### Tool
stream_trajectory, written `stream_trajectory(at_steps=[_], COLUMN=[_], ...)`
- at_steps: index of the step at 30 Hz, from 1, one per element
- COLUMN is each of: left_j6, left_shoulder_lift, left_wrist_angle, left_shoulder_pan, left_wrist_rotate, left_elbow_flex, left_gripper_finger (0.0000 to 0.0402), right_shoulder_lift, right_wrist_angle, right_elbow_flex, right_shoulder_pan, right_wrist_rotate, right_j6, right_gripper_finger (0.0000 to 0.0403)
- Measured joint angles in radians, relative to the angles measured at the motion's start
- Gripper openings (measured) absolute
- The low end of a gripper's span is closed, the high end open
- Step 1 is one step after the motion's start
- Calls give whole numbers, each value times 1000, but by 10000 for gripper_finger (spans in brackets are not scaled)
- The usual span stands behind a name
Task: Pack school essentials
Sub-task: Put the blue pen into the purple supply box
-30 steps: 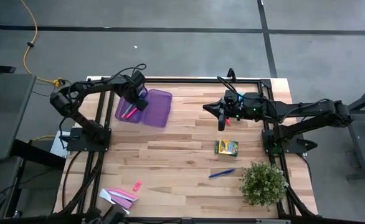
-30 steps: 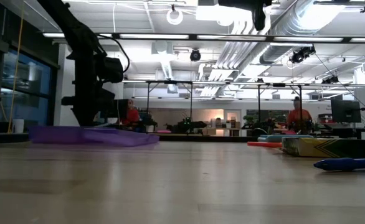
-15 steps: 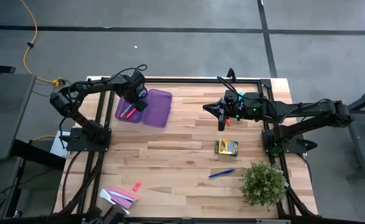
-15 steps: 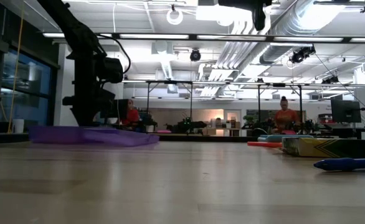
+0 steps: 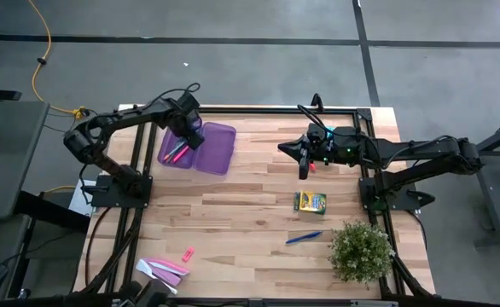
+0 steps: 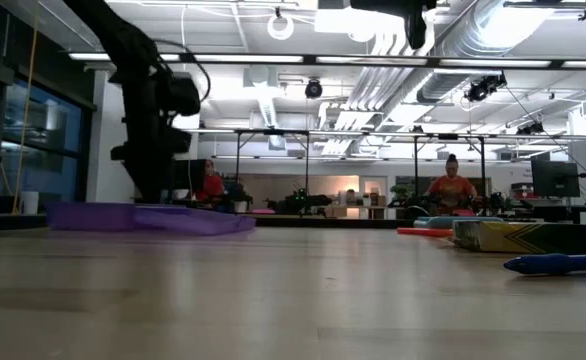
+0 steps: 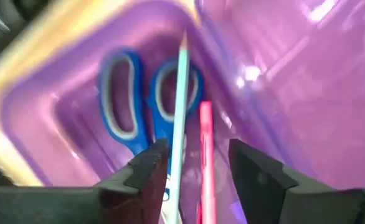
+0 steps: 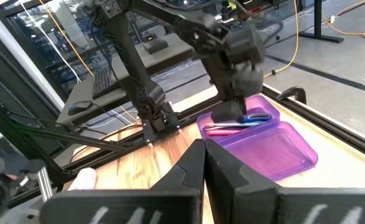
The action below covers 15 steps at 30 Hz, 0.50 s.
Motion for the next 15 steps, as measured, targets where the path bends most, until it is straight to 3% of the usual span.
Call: stream_trajectory(at_steps=[6,12,15], left_j6=[-24,-159,-202], left_shoulder_lift=[-150,-411,-556], left_wrist_angle=[20,274,429], left_shoulder_pan=[0,-25,-91], left_wrist_rotate=[72,374,428], left_elbow_flex=[107,109,58], left_gripper_finger=[164,157,153], right_shoulder_lift=[0,0,0], right_wrist_angle=[-1,-1,-1], right_elbow_flex=[0,0,0], right_shoulder_pan=[0,0,0], right_wrist_rotate=[-8,-10,-10], right_j6=[-1,-4,-11], right_gripper_finger=[0,0,0])
